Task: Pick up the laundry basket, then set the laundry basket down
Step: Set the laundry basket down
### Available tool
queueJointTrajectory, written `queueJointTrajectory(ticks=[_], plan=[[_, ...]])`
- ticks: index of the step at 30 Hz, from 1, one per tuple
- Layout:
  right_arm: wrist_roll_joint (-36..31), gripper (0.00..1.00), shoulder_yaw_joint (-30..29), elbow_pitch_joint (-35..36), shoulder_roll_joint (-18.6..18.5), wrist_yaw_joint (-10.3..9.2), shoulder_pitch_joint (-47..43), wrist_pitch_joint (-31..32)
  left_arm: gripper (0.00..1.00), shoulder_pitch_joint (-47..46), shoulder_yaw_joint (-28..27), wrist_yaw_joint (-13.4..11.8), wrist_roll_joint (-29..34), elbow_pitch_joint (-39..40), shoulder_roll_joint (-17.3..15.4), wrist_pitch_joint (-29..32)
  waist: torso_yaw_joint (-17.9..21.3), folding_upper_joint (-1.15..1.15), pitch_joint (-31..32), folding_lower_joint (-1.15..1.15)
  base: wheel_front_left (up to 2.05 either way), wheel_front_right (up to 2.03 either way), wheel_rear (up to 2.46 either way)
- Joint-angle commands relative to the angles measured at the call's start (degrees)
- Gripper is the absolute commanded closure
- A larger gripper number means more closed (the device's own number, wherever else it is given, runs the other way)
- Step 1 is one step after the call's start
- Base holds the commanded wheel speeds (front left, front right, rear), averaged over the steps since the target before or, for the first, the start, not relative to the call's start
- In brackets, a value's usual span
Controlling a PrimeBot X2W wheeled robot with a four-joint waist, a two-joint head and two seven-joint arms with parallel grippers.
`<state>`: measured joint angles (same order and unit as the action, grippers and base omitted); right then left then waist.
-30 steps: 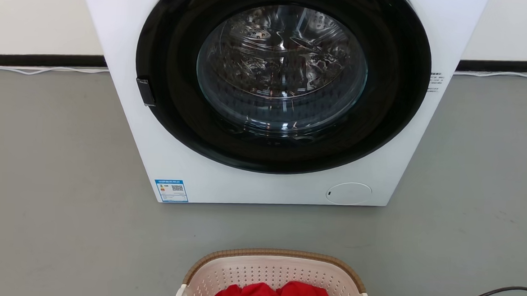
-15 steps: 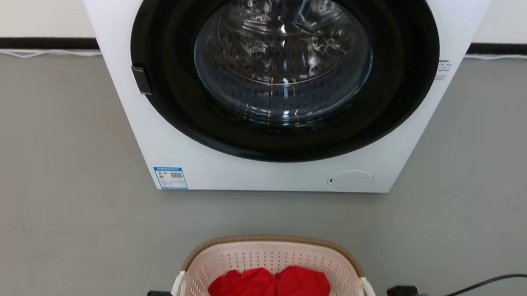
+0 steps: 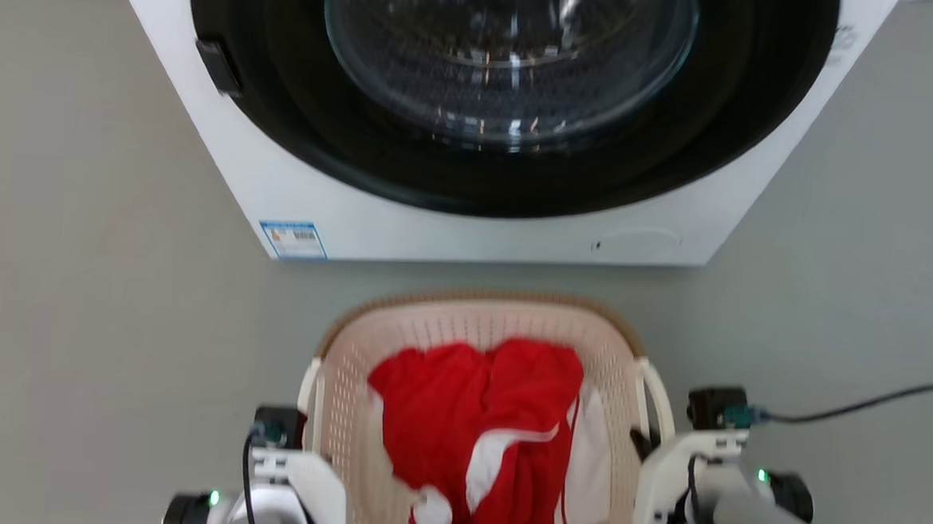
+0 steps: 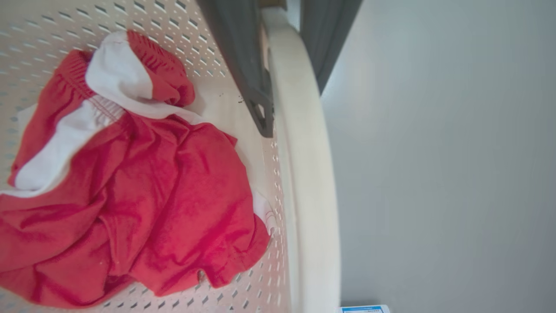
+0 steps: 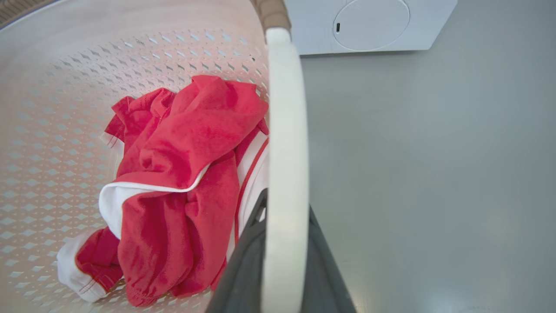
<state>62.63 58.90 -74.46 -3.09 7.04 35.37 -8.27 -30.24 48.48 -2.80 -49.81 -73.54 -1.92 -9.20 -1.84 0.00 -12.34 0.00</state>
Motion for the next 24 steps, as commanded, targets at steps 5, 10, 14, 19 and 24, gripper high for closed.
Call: queueJointTrajectory(ticks=[5,10,14,19,24], plan=[[-1.2,1.0,0.0,0.5,0.2,0.45,6.1,-2.5,1.0,-6.9,-1.1,-0.7,0.4,0.0,-1.7,-1.5,-0.6,0.0,-8.2,0.0,0.0,0.0,0.0],[-5.3,1.0,-3.5,0.5,0.2,0.45,11.8,-2.7,1.0,-12.6,-1.7,-0.8,0.3,0.0,-1.7,-2.6,-0.9,0.0,-16.2,0.0,0.0,0.0,0.0],[-9.4,1.0,-7.0,0.5,0.2,0.45,14.6,-2.6,1.0,-15.9,-1.7,-0.7,0.5,0.0,-1.6,-3.2,-1.3,0.0,-21.0,0.0,0.0,0.0,0.0],[-15.0,1.0,-12.3,0.5,0.2,0.45,16.8,-2.4,1.0,-19.2,-1.7,-0.7,0.6,-0.1,-1.6,-3.8,-1.7,0.0,-26.0,0.0,0.0,0.0,0.0],[-20.1,1.0,-17.1,0.5,0.2,0.45,18.0,-2.8,1.0,-21.5,-1.6,-0.6,0.8,-0.1,-1.5,-4.4,-2.1,0.0,-29.3,0.0,0.0,0.0,0.0]])
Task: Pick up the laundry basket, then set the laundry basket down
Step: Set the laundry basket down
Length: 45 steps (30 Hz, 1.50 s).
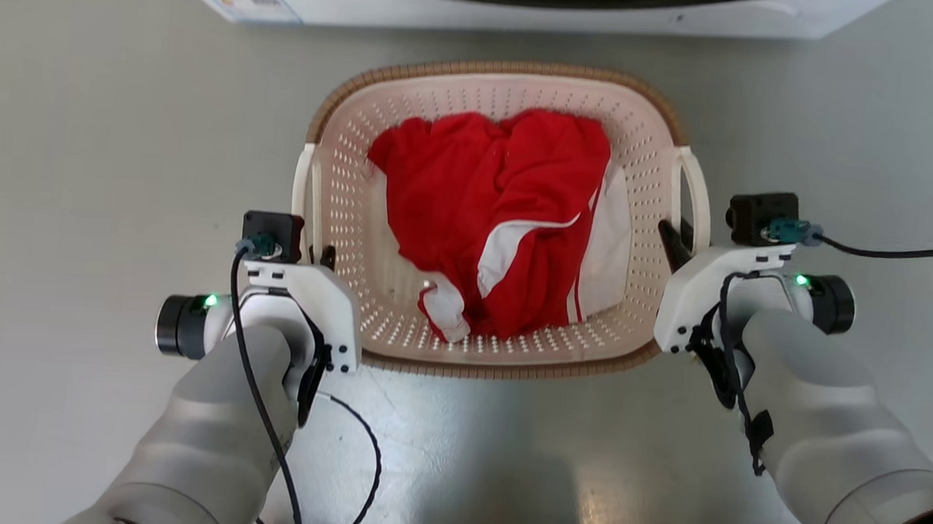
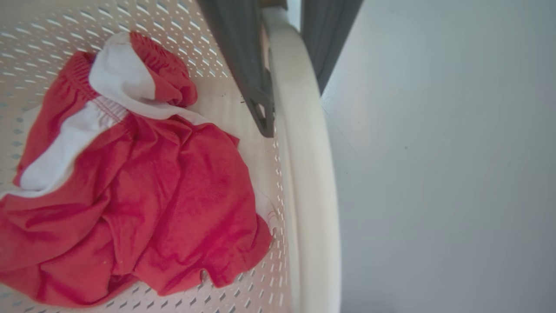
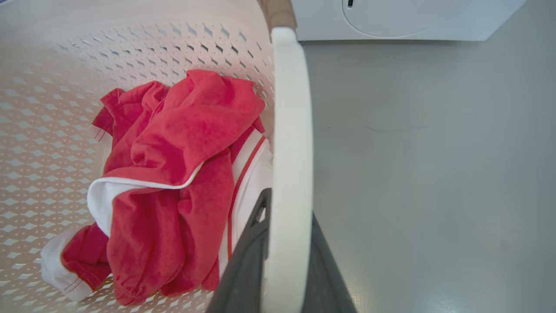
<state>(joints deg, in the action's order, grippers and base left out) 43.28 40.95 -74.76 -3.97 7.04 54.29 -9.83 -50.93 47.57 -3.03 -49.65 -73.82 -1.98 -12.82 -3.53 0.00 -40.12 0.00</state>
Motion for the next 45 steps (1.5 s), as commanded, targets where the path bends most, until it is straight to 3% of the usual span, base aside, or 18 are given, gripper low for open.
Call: queueJointTrajectory(ticks=[1,24,40,44,45], plan=[[-1.6,1.0,0.0,0.8,1.1,0.45,-0.8,-1.3,1.0,-1.1,-0.7,-0.4,0.7,0.1,-1.4,-0.9,-0.5,0.0,-1.9,0.0,0.0,0.0,0.0],[-15.0,1.0,-12.6,0.8,1.1,0.45,2.7,-1.6,1.0,-6.4,-0.5,-1.1,2.5,0.7,-1.1,-2.2,-1.5,0.0,-8.8,0.0,0.0,0.0,0.0],[-18.5,1.0,-15.8,0.8,1.1,0.45,2.8,-0.9,1.0,-7.3,-0.7,-0.9,3.8,0.9,-1.0,-2.2,-1.5,0.0,-10.1,0.0,0.0,0.0,0.0],[-19.0,0.87,-16.3,0.8,1.1,0.45,2.8,-1.0,1.0,-7.3,-0.8,-0.9,3.8,0.8,-0.9,-2.2,-1.5,0.0,-10.3,0.0,0.0,0.0,0.0],[-19.2,0.81,-16.4,0.8,1.1,0.45,2.8,-1.0,0.94,-7.3,-0.8,-0.9,3.8,0.8,-0.9,-2.2,-1.5,0.0,-10.3,0.0,0.0,0.0,0.0]])
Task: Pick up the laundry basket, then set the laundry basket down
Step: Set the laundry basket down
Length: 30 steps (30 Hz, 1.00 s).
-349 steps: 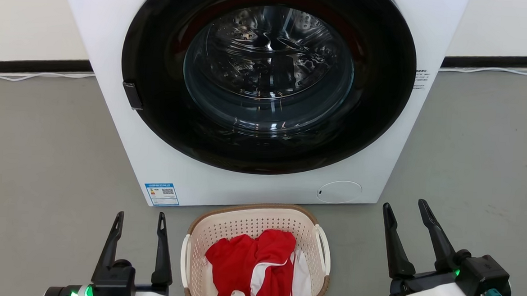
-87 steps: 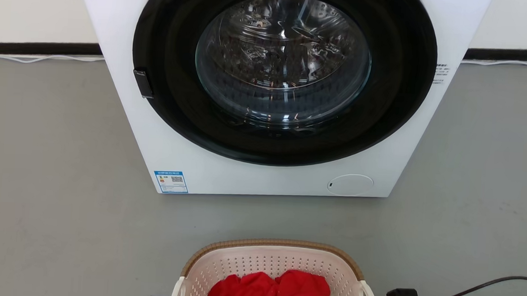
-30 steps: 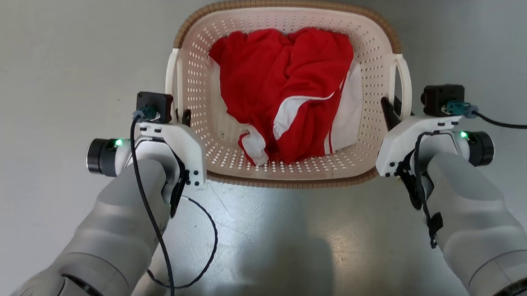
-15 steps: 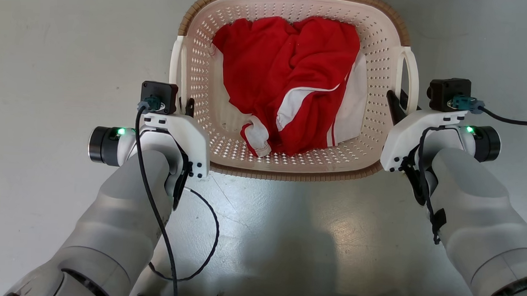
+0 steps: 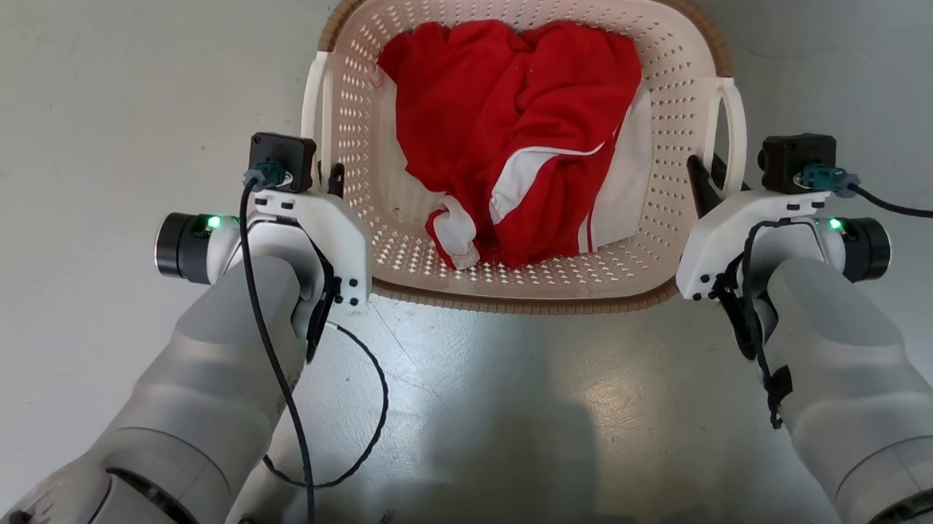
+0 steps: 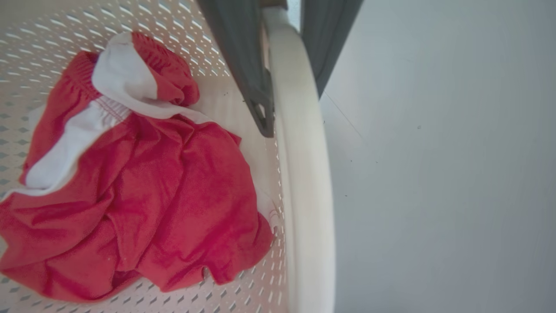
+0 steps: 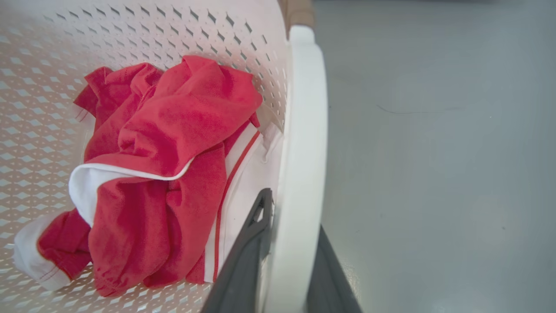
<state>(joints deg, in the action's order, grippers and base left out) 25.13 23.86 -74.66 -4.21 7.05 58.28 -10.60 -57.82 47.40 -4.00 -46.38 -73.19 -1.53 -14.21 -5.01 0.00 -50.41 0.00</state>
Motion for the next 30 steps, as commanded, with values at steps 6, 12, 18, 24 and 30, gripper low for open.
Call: queueJointTrajectory(ticks=[6,12,18,24,30], plan=[[-1.9,0.0,-0.1,0.7,1.3,0.44,-1.1,-0.2,0.0,-0.2,-0.6,0.0,0.0,-0.1,-1.4,-0.8,0.0,0.0,0.0,0.0,0.0,0.0,0.0],[-2.9,0.0,-1.0,0.7,1.3,0.44,-1.0,-0.2,0.0,-0.2,-0.3,-0.3,-0.6,-0.3,-1.4,-0.8,0.1,0.0,0.3,0.0,0.0,0.0,0.0],[-3.3,0.0,-1.5,0.7,1.3,0.44,-1.0,-0.2,0.0,-0.2,0.0,-0.5,-0.8,-0.4,-1.4,-0.8,0.2,0.0,0.9,0.0,0.0,0.0,0.0],[-3.4,0.0,-1.9,0.7,1.3,0.44,-1.3,-0.4,0.0,0.2,0.1,-0.7,-1.1,-0.6,-1.4,-0.8,0.6,0.0,2.8,0.0,0.0,0.0,0.0],[-3.2,0.0,-2.1,0.7,1.3,0.44,-2.2,-0.7,0.0,1.2,0.0,-0.9,-1.2,-0.7,-1.9,-0.8,1.1,0.0,6.0,0.0,0.0,0.0,0.0]])
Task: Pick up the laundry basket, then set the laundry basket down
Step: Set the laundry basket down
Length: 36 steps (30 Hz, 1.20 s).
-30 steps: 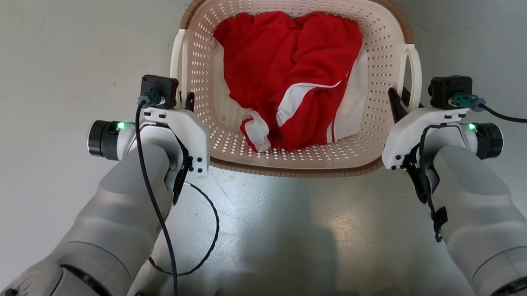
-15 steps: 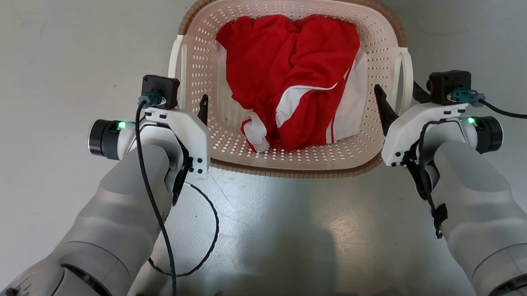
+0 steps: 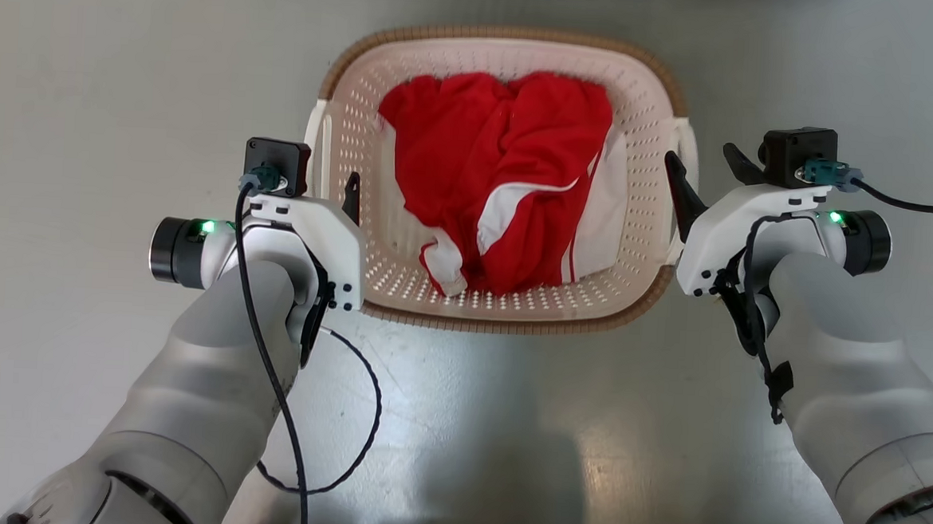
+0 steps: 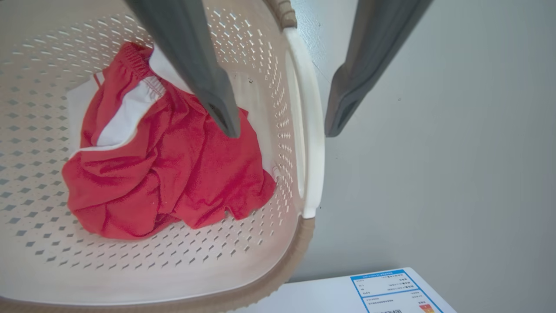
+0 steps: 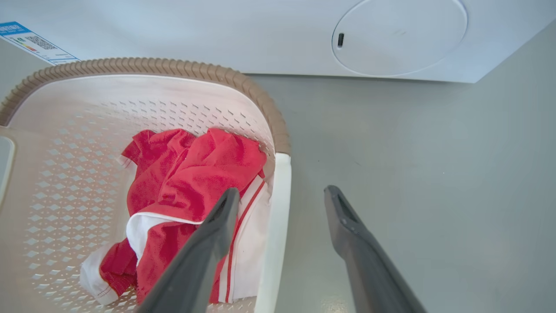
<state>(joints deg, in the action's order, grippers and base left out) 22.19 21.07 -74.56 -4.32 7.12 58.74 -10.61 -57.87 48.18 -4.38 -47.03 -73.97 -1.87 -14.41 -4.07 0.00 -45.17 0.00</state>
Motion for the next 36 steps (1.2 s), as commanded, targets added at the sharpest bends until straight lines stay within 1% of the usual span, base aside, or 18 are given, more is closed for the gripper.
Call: queueJointTrajectory(ticks=[1,7,12,15,17,19,22,24,28,29,34,36], plan=[[-0.2,0.0,0.6,0.6,1.4,0.36,-2.9,-0.8,0.0,1.5,-0.8,-0.5,-0.6,0.1,-1.6,-0.6,0.3,0.0,1.4,0.0,0.0,0.0,0.0],[1.5,0.0,0.7,0.6,1.4,0.36,-4.8,-2.6,0.0,3.4,-1.7,-0.6,-0.1,1.2,-2.8,-0.6,0.7,0.0,6.6,0.0,0.0,0.0,0.0],[5.1,0.0,1.4,2.5,1.4,0.36,-7.6,-3.9,0.0,6.5,-3.3,-1.7,2.3,6.1,-5.2,-0.6,1.3,0.0,11.4,0.0,0.0,0.0,0.0],[6.5,0.0,2.6,4.5,1.4,0.36,-9.9,-4.3,0.0,9.8,-5.3,-2.9,4.8,10.9,-7.0,-0.6,1.7,0.0,14.7,0.0,0.0,0.0,0.0],[6.4,0.0,2.4,7.2,1.4,0.36,-11.4,-4.3,0.0,12.3,-7.5,-3.9,6.8,15.0,-8.3,-0.6,2.0,0.0,16.7,0.0,0.0,0.0,0.0],[6.4,0.0,0.4,10.2,1.4,0.36,-13.4,-4.4,0.0,14.9,-10.4,-5.4,9.5,20.3,-9.6,-0.6,2.3,0.0,18.6,0.0,0.0,0.0,0.0],[5.0,0.0,-2.5,15.1,1.4,0.36,-17.0,-4.4,0.0,20.1,-14.6,-6.8,13.9,27.8,-10.7,-0.6,2.6,0.0,21.3,0.0,0.0,0.0,0.0],[3.7,0.0,-3.5,18.8,1.4,0.36,-19.6,-4.4,0.0,23.6,-17.4,-7.3,16.5,32.3,-10.8,-0.6,2.7,0.0,22.9,0.0,0.0,0.0,0.0],[0.7,0.0,-4.9,26.3,1.4,0.36,-25.4,-4.4,0.0,30.8,-22.1,-7.5,21.3,40.4,-10.1,-0.6,2.5,0.0,26.4,0.0,0.0,0.0,0.0],[0.7,0.0,-4.9,26.3,1.4,0.36,-25.4,-4.4,0.0,30.8,-22.1,-7.5,21.3,40.4,-10.1,-0.6,2.5,0.0,26.4,0.0,0.0,0.0,0.0],[-2.3,0.0,-6.5,35.2,1.4,0.36,-32.4,-4.4,0.0,39.1,-26.7,-6.9,26.0,48.7,-8.8,-0.6,2.3,0.0,30.5,0.0,0.0,0.0,0.0],[-3.0,0.0,-6.9,38.5,1.4,0.36,-35.1,-4.4,0.0,42.3,-28.7,-7.4,27.7,52.2,-8.0,-0.6,2.2,0.0,32.2,0.0,0.0,0.0,0.0]])
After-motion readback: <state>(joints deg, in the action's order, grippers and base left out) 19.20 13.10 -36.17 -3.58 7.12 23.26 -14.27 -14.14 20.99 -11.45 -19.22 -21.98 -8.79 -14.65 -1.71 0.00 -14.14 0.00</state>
